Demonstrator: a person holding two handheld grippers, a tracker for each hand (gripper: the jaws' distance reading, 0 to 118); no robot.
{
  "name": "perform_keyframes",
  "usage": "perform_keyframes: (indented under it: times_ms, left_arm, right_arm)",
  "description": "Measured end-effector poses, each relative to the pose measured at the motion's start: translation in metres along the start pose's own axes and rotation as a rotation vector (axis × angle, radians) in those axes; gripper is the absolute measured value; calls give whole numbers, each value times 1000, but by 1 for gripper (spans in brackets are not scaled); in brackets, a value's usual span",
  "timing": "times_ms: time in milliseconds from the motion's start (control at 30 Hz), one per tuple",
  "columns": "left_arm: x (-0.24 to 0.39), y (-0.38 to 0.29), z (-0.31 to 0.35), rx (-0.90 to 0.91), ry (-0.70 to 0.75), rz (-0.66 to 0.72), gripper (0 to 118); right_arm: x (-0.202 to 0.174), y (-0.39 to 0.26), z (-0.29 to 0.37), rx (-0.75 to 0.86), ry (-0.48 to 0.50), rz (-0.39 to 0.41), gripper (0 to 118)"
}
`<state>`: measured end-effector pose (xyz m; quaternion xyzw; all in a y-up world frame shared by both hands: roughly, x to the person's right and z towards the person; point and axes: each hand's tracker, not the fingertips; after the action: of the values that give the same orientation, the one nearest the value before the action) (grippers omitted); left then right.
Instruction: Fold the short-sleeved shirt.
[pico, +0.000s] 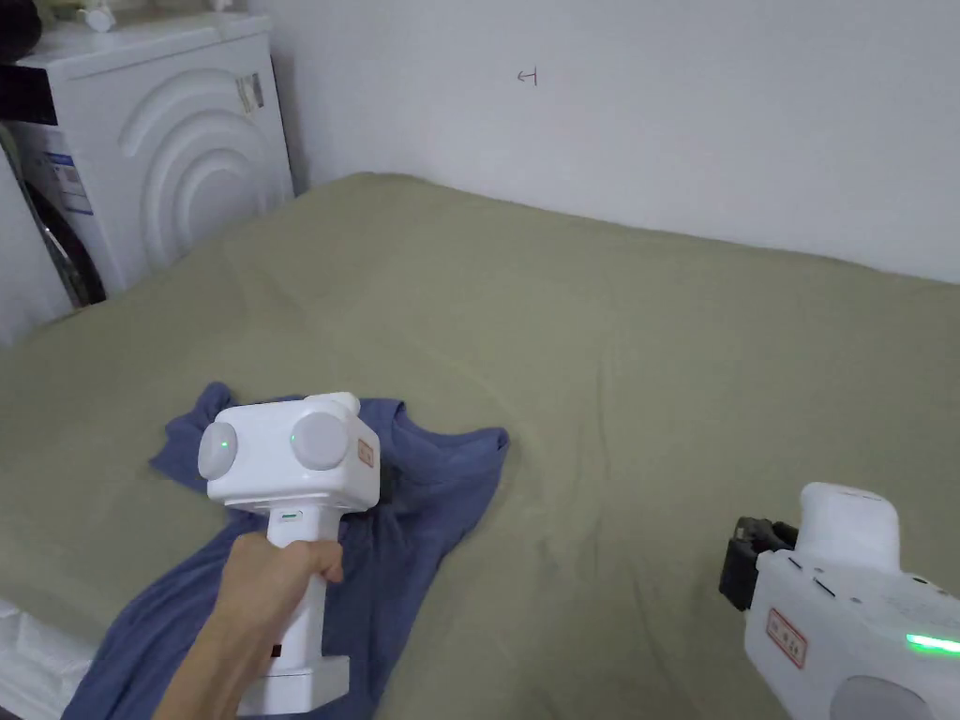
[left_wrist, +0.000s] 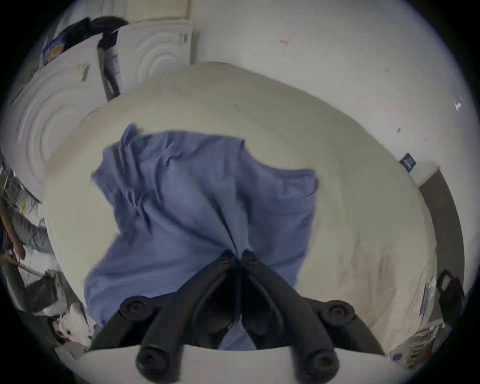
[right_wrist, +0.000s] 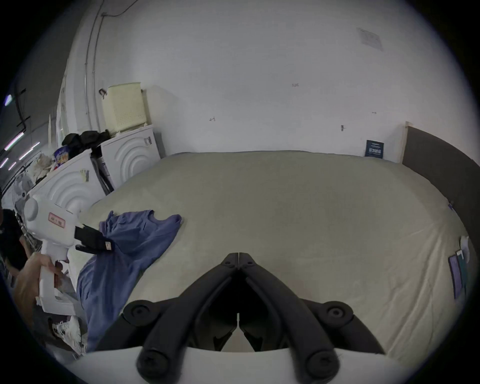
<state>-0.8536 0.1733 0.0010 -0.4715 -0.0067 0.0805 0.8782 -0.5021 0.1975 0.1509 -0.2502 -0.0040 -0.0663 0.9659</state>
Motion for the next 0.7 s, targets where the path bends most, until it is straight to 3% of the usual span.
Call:
perform_keyframes:
  times_ms: [100,200,333,600,700]
  left_arm:
    - [47,12,20,63,-22,-131,5]
    - [97,20,38,102,-193,-150,5]
    - [187,19,68,167,-317,-344,5]
    - [341,-27,132,178,-793,-544,5]
    - [376,-59,123,155,-816,-632,5]
  right_arm:
    - [23,5,14,34,-38,-55,0]
    - [50,11,31,66,-96,-101,0]
    - [92,17,65,128,-183,-188,0]
    - [167,20,145,240,-409,-265,0]
    - [184,14,164,252,-461,-276,0]
